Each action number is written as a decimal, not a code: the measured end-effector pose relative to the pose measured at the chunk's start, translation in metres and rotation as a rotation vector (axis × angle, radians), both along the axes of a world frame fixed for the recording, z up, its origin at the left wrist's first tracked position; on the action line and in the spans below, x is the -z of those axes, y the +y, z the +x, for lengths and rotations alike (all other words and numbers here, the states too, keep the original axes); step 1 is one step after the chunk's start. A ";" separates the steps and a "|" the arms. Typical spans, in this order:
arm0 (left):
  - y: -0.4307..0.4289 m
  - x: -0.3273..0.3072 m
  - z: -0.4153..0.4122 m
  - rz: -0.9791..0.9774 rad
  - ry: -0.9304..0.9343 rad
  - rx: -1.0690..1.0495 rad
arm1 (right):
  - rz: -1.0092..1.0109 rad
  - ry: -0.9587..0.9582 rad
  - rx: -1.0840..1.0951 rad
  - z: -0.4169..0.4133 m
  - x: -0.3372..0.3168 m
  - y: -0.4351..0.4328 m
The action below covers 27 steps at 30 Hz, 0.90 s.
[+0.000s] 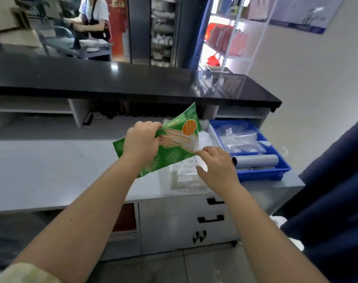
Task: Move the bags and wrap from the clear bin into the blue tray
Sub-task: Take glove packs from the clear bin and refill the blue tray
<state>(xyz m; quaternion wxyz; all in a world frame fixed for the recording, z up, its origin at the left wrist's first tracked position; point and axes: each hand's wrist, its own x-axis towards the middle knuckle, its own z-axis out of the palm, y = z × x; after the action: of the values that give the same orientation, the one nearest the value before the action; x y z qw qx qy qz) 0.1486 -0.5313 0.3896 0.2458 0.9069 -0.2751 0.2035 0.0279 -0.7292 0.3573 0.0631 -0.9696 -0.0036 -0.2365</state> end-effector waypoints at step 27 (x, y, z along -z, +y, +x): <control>-0.360 0.009 0.183 -0.017 -0.042 0.162 | 0.006 0.266 0.158 0.155 0.070 -0.350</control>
<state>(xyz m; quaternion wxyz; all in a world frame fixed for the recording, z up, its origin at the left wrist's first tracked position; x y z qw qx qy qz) 0.3321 -0.8911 0.3807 0.2632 0.8751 -0.3512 0.2042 0.1829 -1.0792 0.2873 0.0472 -0.9894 0.0820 -0.1100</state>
